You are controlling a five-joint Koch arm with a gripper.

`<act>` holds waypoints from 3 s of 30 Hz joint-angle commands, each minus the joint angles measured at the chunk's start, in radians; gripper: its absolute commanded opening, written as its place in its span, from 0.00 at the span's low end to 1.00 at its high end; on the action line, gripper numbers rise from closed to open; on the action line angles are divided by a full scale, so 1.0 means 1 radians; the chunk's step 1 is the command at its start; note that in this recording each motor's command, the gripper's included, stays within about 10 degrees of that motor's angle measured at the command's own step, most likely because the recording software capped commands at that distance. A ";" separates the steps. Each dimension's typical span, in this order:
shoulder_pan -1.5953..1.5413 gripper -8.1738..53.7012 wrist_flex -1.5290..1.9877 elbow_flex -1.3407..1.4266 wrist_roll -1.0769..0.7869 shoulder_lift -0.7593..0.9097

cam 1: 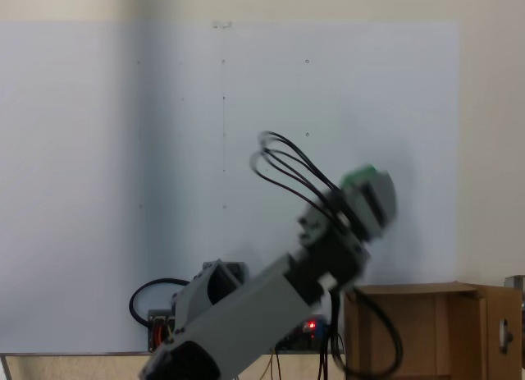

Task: Grasp a green dice and put it in the bin.

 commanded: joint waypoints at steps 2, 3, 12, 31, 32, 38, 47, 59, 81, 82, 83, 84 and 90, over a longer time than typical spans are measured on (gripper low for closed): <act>0.170 0.32 -0.094 -0.075 -0.153 0.031; 0.233 0.32 -0.114 -0.074 -0.172 0.026; 0.699 0.32 -0.202 -0.075 -0.365 -0.041; 0.904 0.32 -0.293 -0.078 -0.477 -0.262; 0.904 0.32 -0.293 -0.078 -0.477 -0.264; 0.902 0.32 -0.293 -0.078 -0.477 -0.268; 0.904 0.88 -0.324 -0.078 -0.472 -0.276; 0.761 0.83 -0.345 -0.078 -0.385 -0.183; -0.584 0.83 -0.359 -0.075 -0.232 0.118; -0.627 0.83 -0.359 -0.074 -0.232 0.117; -0.666 0.83 -0.359 -0.074 -0.232 0.117; -0.696 0.83 -0.359 -0.074 -0.229 0.115; -0.822 0.84 -0.373 -0.074 -0.224 0.097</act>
